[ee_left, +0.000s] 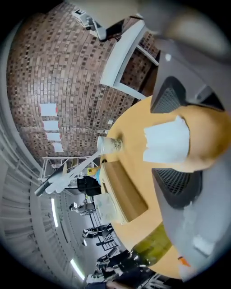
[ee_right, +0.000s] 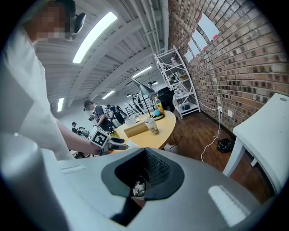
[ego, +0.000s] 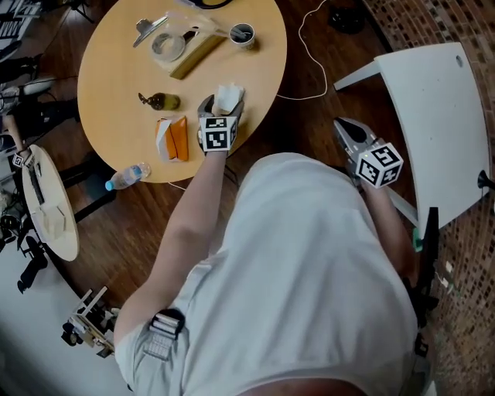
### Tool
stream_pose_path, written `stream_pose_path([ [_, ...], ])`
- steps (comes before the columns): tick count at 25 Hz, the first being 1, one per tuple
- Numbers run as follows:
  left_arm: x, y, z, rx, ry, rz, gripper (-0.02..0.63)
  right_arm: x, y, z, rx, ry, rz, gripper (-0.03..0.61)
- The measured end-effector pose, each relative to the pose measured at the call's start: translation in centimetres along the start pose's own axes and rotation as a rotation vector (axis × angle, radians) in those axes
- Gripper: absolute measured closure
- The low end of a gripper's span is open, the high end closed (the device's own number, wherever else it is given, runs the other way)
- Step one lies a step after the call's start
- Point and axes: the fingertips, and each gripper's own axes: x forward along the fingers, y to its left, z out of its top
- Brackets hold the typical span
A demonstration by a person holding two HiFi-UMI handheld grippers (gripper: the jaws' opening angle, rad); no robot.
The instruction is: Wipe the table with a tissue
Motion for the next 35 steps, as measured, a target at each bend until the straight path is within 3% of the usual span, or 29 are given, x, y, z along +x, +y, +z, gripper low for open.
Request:
stream_pose_path([
  [2, 1.1, -0.2, -1.1, -0.035, 0.064, -0.039, 0.168, -0.2, -0.1, -0.2, 0.015, -0.004, -0.02, 0.571],
  [5, 2.5, -0.1, -2.4, -0.06, 0.148, -0.066, 0.176, -0.7, -0.1, -0.5, 0.029, -0.015, -0.051, 0.571],
  [10, 3.4, -0.7, -3.4, 0.056, 0.216, -0.072, 0.468, -1.5, -0.3, -1.0, 0.077, -0.034, -0.1, 0.571],
  [13, 3.4, -1.2, -3.2, 0.069, 0.212, -0.066, 0.555, -1.7, -0.6, -1.4, 0.099, -0.042, -0.119, 0.571],
  [19, 2.2, -5.0, -0.6, -0.034, 0.089, -0.186, 0.561, -2.1, -1.5, -0.8, 0.106, -0.068, -0.139, 0.571],
  [23, 2.0, -7.5, 3.3, -0.05, 0.005, -0.285, 0.56, -1.1, -3.1, -1.1, 0.091, -0.071, -0.174, 0.571],
  [28, 2.6, -16.2, 6.0, -0.119, 0.0, -0.462, 0.56, -3.8, -4.5, -0.2, 0.131, -0.124, -0.18, 0.571],
  [31, 2.4, -21.8, 9.0, -0.086, -0.032, -0.572, 0.56, -5.6, -6.2, 0.5, 0.103, -0.133, -0.19, 0.571],
  [35, 2.9, -29.0, 11.9, 0.013, -0.023, -0.704, 0.559, -9.3, -9.6, 0.0, 0.138, -0.126, -0.284, 0.571],
])
